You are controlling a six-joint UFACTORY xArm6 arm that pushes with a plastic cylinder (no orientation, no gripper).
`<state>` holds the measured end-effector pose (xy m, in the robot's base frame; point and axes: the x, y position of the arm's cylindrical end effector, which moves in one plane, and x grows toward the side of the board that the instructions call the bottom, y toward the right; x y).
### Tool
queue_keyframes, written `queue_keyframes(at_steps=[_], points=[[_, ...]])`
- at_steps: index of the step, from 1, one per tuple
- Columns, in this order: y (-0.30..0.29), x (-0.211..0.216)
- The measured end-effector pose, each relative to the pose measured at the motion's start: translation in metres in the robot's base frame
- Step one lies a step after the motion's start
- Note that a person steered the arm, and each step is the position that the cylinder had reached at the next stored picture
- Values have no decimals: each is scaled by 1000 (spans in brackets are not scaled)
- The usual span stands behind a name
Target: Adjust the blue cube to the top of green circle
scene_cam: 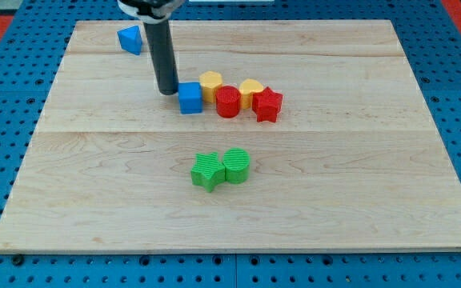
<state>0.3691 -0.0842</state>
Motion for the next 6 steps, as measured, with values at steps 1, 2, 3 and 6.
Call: queue_keyframes(at_steps=[1, 2, 3, 6], points=[[24, -1], [17, -12], [39, 6], [57, 40]])
